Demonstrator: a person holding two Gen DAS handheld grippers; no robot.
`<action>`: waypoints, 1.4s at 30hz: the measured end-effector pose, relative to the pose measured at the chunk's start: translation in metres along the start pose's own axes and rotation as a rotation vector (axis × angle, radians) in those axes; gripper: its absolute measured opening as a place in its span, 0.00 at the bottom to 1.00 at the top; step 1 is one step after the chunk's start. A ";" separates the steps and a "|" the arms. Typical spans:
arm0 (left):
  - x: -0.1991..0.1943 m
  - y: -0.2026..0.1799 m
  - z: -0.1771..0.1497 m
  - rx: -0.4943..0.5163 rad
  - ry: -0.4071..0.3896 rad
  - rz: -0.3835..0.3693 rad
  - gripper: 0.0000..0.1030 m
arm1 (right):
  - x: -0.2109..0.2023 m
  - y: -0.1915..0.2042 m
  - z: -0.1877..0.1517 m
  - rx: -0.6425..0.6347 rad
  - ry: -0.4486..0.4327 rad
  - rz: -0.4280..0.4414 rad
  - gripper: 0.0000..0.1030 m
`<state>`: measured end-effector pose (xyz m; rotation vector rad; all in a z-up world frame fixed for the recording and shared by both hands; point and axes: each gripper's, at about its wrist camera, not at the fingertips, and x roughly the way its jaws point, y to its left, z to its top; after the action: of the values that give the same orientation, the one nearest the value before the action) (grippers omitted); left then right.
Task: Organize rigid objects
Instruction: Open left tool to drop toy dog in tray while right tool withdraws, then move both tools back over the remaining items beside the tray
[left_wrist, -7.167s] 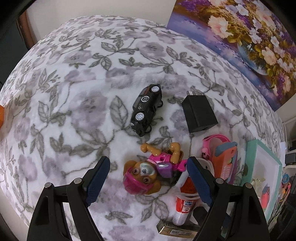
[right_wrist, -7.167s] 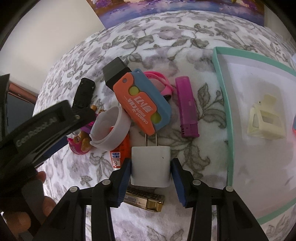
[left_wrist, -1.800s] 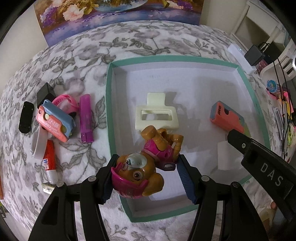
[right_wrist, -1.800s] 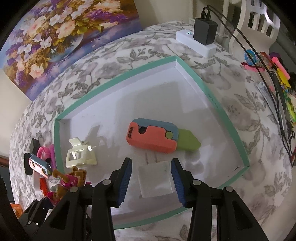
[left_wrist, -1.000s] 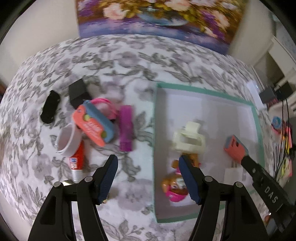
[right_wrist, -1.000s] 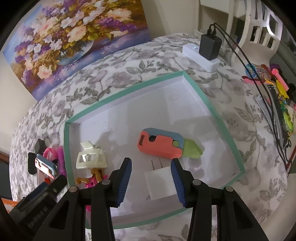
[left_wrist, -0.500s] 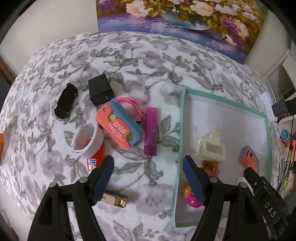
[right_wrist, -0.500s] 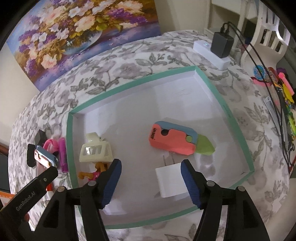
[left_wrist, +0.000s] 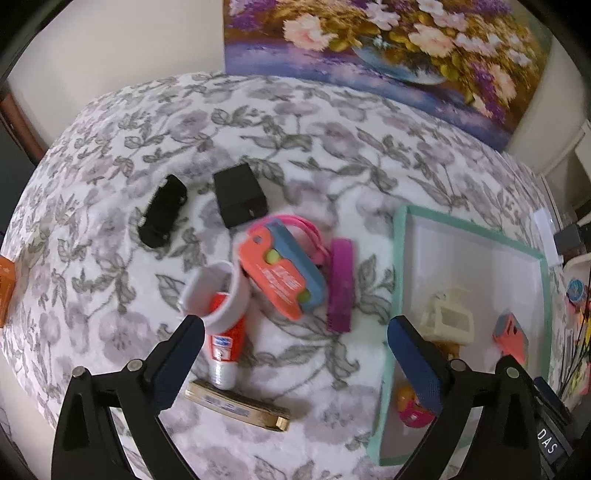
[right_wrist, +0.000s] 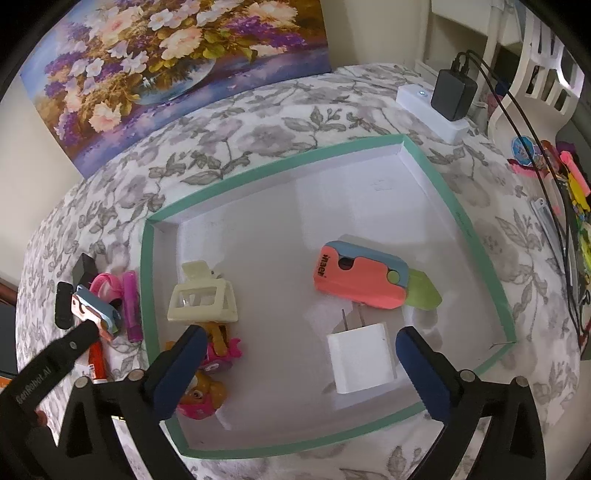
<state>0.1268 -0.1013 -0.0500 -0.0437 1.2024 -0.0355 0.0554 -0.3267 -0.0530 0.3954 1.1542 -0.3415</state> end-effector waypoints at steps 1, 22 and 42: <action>-0.001 0.003 0.001 -0.004 -0.007 0.004 0.97 | 0.000 0.001 0.000 -0.003 0.000 0.002 1.00; -0.034 0.100 0.019 -0.149 -0.094 0.042 0.97 | -0.026 0.077 -0.015 -0.102 -0.064 0.126 1.00; -0.010 0.162 -0.008 -0.210 0.017 0.106 0.97 | 0.004 0.164 -0.066 -0.221 0.094 0.171 1.00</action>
<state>0.1162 0.0605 -0.0527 -0.1641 1.2201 0.1837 0.0783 -0.1512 -0.0593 0.3152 1.2268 -0.0454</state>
